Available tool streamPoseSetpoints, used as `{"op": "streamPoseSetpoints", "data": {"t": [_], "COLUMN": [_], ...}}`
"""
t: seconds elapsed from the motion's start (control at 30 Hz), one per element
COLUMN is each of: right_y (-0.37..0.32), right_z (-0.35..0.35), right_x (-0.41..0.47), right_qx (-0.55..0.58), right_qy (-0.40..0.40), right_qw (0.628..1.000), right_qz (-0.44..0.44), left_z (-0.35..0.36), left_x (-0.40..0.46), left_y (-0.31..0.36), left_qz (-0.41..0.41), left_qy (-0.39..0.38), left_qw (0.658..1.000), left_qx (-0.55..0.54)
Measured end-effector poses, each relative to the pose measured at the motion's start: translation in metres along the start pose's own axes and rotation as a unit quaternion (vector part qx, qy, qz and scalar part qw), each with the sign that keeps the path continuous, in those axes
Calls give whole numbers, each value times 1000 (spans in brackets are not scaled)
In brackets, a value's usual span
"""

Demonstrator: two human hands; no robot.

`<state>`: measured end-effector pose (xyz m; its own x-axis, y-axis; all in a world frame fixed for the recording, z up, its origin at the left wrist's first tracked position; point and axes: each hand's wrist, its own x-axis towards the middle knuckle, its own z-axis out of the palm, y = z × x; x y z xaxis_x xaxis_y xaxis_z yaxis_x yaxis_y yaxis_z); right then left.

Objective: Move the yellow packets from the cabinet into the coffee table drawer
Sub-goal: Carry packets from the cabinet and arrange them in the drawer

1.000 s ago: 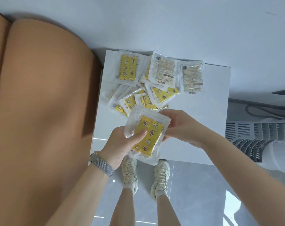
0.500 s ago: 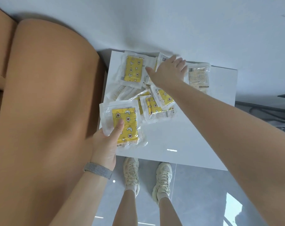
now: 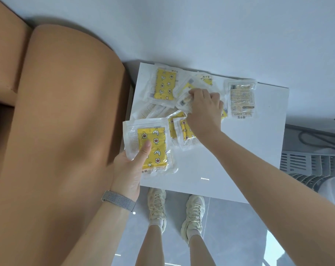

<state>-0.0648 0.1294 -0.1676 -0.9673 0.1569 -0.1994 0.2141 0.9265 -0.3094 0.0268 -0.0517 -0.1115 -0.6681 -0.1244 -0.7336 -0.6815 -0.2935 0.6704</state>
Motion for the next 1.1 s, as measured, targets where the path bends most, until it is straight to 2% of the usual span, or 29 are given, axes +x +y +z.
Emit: {"op": "streamPoseSetpoints", "data": {"t": [0.13, 0.23, 0.27, 0.33, 0.37, 0.4, 0.47, 0.53, 0.6, 0.83, 0.93, 1.1], "right_y": [5, 13, 17, 18, 18, 16, 10, 4, -4, -9, -11, -11], "right_z": [-14, -41, -50, -68, -71, -71, -60, -44, -32, -11, -10, -17], "right_x": [-3, 15, 22, 32, 36, 39, 41, 42, 40, 28, 26, 13], "right_qx": [127, 127, 168, 331, 375, 368, 245, 90, 28, -10, -9, 82], "right_qy": [-37, -103, -135, -181, -200, -223, -262, -251, -235, -115, -93, -98], "right_qw": [991, 985, 972, 913, 890, 888, 921, 957, 967, 991, 994, 992], "right_qz": [19, 63, 93, 154, 163, 160, 150, 115, 95, 74, 48, 2], "left_z": [-1, -3, -4, -5, -5, -5, -3, -2, -2, -10, -11, -10], "left_x": [2, 4, 5, 6, 6, 6, 6, 5, 4, 2, 0, -4], "left_y": [1, 3, 3, 2, 2, 2, 1, 0, 0, -2, -2, -3], "left_qz": [-1, -2, -3, -4, -5, -6, -4, 0, 2, -6, -7, -7], "left_qy": [2, 1, 0, 1, 3, 5, 8, 6, 4, 7, 11, 8], "left_qw": [1000, 1000, 1000, 1000, 1000, 1000, 1000, 1000, 1000, 1000, 1000, 999], "left_qx": [0, 2, 2, -2, -5, -8, -9, -11, -13, -13, -20, -33]}}
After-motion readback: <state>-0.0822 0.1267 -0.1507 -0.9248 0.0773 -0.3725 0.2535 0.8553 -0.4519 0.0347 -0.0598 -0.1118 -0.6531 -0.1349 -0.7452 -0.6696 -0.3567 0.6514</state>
